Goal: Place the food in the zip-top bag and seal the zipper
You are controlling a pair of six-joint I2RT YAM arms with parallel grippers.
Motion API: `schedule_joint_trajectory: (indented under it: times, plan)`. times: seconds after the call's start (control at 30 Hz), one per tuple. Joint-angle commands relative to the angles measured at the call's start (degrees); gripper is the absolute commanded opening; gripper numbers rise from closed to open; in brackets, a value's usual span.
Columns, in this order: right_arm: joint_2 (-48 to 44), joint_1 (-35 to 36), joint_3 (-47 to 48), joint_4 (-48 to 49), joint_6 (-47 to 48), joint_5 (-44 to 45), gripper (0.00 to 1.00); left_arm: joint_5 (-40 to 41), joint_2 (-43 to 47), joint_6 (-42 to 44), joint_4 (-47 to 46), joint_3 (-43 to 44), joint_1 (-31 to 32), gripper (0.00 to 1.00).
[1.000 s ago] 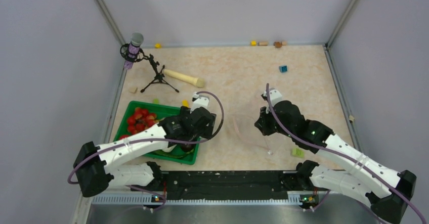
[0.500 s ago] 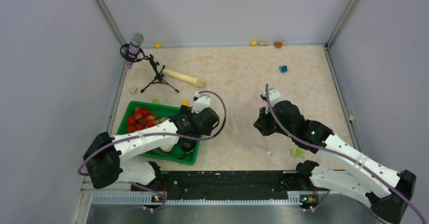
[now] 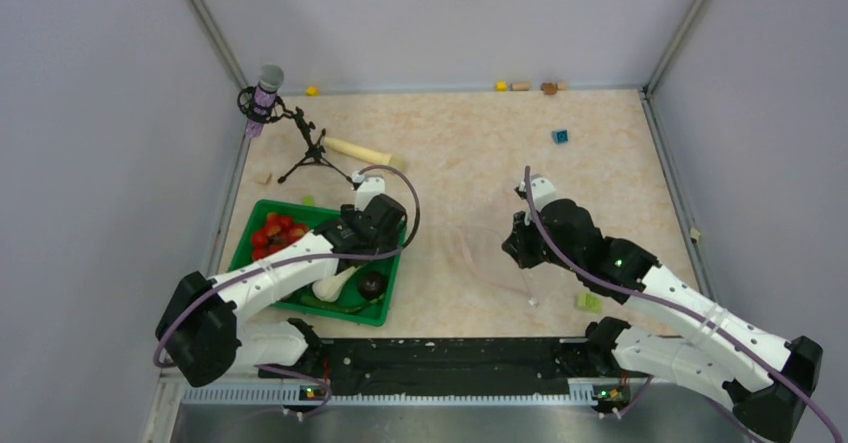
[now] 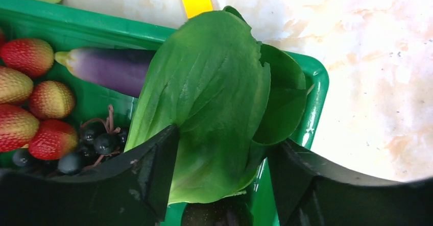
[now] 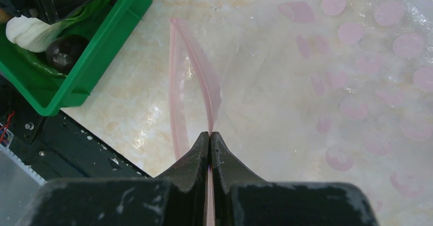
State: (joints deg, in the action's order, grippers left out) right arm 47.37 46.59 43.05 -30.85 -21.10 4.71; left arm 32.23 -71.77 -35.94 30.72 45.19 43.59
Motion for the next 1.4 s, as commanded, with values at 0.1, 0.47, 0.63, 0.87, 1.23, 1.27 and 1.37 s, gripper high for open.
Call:
schedule_joint_trajectory:
  times: [0.1, 0.47, 0.63, 0.87, 1.23, 1.27, 1.37]
  plan:
    - [-0.9, -0.3, 0.0, 2.2, 0.7, 1.6, 0.00, -4.0, 1.7, 0.5, -2.9, -2.5, -1.4, 0.60]
    - [-1.6, -0.4, -0.2, 2.2, 0.5, 1.0, 0.00, -3.1, -3.2, -0.5, -2.1, -1.6, -1.7, 0.53]
    - [-2.1, -0.4, -0.3, 2.2, 0.4, 1.0, 0.00, -2.9, -3.5, -0.5, -1.6, -1.1, -1.6, 0.19]
    - [-3.0, -0.3, -0.3, 1.9, 0.4, 2.8, 0.00, -1.2, -0.4, -1.4, 1.5, -0.5, -1.6, 0.00]
    - [-3.1, -0.3, -0.3, 1.9, 0.3, 3.5, 0.00, 6.5, 10.0, -5.0, 8.3, 0.7, -1.4, 0.00]
    - [-3.1, -0.4, -0.4, 1.9, 0.3, 3.7, 0.00, 6.8, 11.4, -5.3, 8.5, 0.7, -1.3, 0.00]
    - [-3.1, -0.3, -0.5, 1.9, 0.2, 4.3, 0.00, 7.7, 16.1, -5.4, 7.9, 0.3, -1.3, 0.00]
